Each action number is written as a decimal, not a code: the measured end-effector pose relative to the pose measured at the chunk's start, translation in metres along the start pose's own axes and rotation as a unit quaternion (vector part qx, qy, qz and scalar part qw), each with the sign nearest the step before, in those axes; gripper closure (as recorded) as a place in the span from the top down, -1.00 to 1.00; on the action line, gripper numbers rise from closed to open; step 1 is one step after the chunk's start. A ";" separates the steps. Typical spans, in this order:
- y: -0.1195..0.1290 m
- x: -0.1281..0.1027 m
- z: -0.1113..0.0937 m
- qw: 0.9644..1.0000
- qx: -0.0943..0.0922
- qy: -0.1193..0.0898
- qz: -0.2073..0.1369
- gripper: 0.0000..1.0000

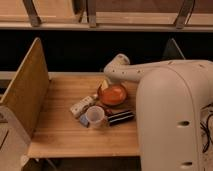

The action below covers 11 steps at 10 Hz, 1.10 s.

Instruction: Pick up the ceramic bowl

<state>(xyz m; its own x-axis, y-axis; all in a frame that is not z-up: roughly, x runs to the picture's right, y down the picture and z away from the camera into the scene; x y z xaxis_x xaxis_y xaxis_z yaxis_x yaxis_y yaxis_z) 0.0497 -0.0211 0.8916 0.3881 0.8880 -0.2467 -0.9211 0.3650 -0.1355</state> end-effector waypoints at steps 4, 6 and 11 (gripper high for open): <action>0.000 0.001 0.001 1.000 0.000 0.001 0.000 0.60; 0.000 0.001 0.001 1.000 0.000 0.001 0.000 0.60; -0.003 -0.001 0.000 1.000 0.001 0.001 0.001 0.60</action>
<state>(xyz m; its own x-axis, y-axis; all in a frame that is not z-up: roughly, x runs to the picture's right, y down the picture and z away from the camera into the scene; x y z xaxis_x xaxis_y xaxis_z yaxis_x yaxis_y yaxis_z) 0.0518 -0.0230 0.8927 0.3861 0.8882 -0.2490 -0.9221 0.3634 -0.1332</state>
